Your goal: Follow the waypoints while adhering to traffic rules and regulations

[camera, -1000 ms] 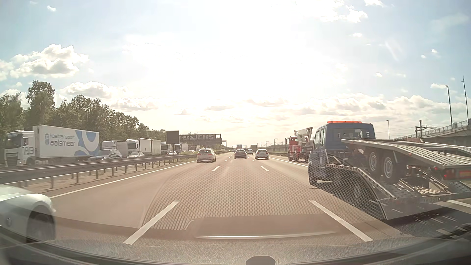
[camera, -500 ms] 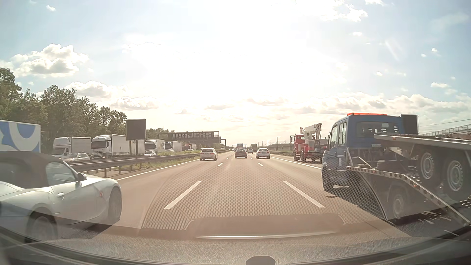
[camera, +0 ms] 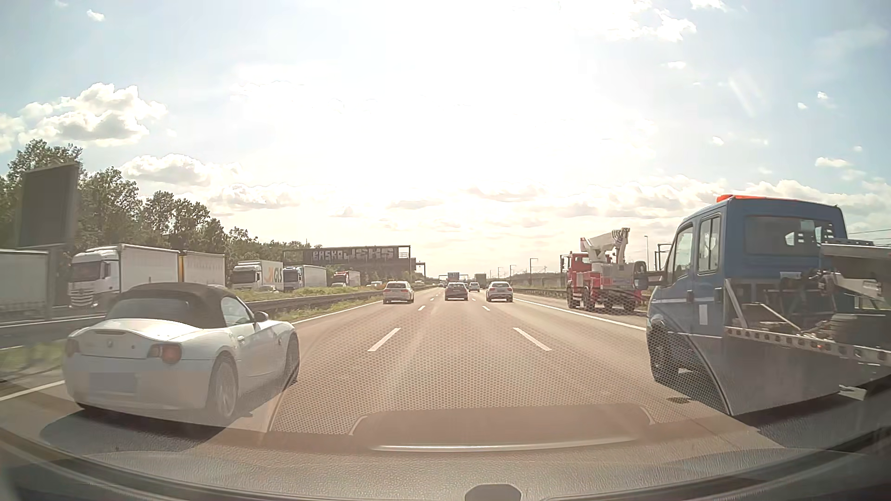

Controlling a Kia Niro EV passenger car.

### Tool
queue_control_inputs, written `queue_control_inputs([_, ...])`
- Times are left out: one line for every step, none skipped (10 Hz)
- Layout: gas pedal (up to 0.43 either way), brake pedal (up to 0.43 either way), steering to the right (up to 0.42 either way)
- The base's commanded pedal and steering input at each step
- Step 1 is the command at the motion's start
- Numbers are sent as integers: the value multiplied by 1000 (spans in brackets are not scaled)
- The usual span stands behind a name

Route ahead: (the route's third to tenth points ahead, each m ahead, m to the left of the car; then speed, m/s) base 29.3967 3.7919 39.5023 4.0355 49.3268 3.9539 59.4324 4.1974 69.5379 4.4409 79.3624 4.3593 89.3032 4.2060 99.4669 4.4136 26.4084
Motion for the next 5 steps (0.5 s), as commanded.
queue_control_inputs([197,0,-1])
queue_control_inputs([197,0,0])
queue_control_inputs([189,0,0])
queue_control_inputs([189,0,0])
queue_control_inputs([189,0,1])
